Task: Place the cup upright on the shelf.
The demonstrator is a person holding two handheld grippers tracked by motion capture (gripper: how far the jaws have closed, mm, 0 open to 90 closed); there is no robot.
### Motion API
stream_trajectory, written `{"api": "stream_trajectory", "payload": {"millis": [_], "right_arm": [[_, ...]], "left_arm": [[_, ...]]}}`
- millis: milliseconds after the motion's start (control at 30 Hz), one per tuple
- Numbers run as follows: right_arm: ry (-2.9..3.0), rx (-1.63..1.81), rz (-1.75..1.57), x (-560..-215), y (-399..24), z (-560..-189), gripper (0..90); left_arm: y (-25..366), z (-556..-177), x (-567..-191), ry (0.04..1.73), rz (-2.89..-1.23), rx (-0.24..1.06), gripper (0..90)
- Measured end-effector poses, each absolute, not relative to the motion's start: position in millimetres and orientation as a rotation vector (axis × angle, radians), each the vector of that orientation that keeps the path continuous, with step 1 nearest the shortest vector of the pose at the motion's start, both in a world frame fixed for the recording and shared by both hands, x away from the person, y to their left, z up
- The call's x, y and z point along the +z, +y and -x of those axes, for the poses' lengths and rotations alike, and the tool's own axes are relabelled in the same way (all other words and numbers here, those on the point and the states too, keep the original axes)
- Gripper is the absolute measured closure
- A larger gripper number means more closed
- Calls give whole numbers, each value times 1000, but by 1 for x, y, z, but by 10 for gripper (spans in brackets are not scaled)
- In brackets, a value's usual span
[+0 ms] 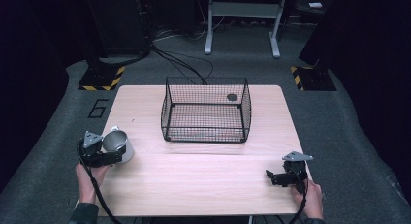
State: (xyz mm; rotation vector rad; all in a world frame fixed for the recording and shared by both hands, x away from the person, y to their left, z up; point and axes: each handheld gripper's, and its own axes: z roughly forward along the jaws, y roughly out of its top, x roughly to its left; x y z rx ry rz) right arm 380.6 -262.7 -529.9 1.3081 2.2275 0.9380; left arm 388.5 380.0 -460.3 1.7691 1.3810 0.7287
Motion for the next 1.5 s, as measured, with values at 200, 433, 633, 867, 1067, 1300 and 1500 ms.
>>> {"api": "stream_trajectory", "payload": {"millis": [200, 433, 633, 867, 1067, 1300, 1500], "right_arm": [[2227, 938, -1308, -530, -263, -381, 0], [2227, 938, -1308, -530, -263, -381, 0], [2227, 938, -1308, -530, -263, -381, 0], [2228, 938, -1308, -530, -263, -381, 0], [2228, 938, -1308, -530, -263, -381, 0], [2228, 938, -1308, -530, -263, -381, 0], [2228, 938, -1308, -530, -263, -381, 0]], "left_arm": [[379, -398, -462, 1398, -1759, 743, 0], [375, -406, -464, 1419, -1779, 757, 14], [374, -407, -465, 1414, -1769, 768, 53], [375, -406, -464, 1413, -1784, 763, 60], [376, -406, -463, 1398, -1791, 752, 62], [376, -404, -459, 1360, -1809, 733, 62], [374, -400, -453, 1326, -1811, 723, 63]]}}
